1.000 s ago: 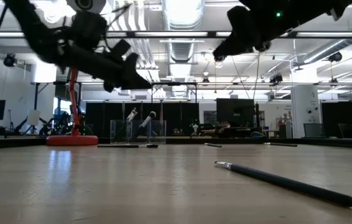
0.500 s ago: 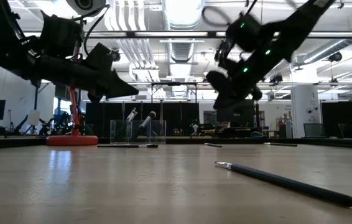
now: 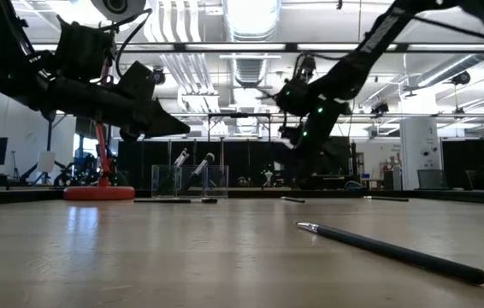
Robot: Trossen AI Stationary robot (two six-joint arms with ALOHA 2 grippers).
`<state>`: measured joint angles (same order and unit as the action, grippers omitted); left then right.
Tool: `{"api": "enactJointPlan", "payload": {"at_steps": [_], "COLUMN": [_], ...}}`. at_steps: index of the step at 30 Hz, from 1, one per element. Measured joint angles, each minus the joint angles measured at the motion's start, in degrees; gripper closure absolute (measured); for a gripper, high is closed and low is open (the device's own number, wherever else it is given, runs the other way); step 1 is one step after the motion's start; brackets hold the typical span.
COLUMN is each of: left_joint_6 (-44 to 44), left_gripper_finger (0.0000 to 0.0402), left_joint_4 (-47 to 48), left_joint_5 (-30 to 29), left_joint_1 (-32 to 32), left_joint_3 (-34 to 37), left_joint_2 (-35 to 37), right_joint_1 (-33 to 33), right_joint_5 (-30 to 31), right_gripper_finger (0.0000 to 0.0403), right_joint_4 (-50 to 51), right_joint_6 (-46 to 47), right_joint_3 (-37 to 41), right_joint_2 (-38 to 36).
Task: Pick & Place Makeup Supplies
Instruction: Put the makeup brush into the transparent organizer
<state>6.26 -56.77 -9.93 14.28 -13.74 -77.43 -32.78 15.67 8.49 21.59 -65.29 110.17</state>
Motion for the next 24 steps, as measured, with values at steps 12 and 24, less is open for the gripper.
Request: {"api": "enactJointPlan", "payload": {"at_steps": [12, 24], "left_joint_6": [-0.4, -0.5], "left_gripper_finger": [0.0401, 0.0401], "left_joint_4": [1.3, 1.3], "left_joint_5": [0.0, 0.0], "left_joint_1": [0.0, 0.0], "left_joint_3": [0.0, 0.1], "left_joint_2": [0.0, 0.0], "right_joint_1": [-1.6, -1.7], "right_joint_5": [-3.4, -4.5], "right_gripper_finger": [0.0262, 0.0325], "right_joint_4": [7.0, 7.2], "right_joint_6": [0.0, -0.2], "right_joint_3": [-10.5, -10.4], "right_joint_2": [9.4, 9.2]}}
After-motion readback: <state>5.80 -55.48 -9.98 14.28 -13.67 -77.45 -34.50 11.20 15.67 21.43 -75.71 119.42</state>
